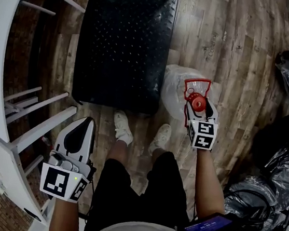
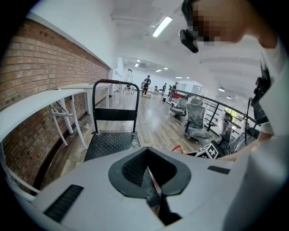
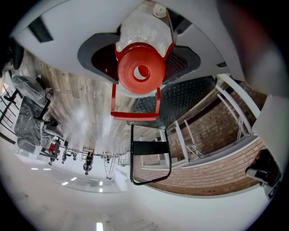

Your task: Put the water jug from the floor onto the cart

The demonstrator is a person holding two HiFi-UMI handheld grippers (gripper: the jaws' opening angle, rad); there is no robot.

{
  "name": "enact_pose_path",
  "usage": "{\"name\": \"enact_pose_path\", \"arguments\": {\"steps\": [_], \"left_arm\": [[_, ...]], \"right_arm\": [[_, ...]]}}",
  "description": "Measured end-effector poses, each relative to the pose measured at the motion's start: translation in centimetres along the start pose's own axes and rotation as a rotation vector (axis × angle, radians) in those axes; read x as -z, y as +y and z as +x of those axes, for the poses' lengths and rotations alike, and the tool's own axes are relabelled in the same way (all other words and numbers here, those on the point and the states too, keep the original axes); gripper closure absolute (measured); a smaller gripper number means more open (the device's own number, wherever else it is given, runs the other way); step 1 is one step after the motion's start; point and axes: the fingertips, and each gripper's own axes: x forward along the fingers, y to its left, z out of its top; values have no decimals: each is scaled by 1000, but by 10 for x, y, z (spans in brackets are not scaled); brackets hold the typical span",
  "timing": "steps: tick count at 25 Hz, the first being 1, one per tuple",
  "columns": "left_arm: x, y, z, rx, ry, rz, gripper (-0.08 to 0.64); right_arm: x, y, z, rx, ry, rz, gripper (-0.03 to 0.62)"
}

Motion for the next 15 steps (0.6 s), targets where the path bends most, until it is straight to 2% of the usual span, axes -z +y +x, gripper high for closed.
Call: {"name": "enact_pose_path", "arguments": {"steps": [6,15], "left_arm": [[-12,6,-6,-3,-28,10,559],[-35,23,-20,-34,-75,8,558]], "right_arm": [[-10,-5,-24,20,-1,-14,282],[-74,-16,-101,64,10,10,282]]}}
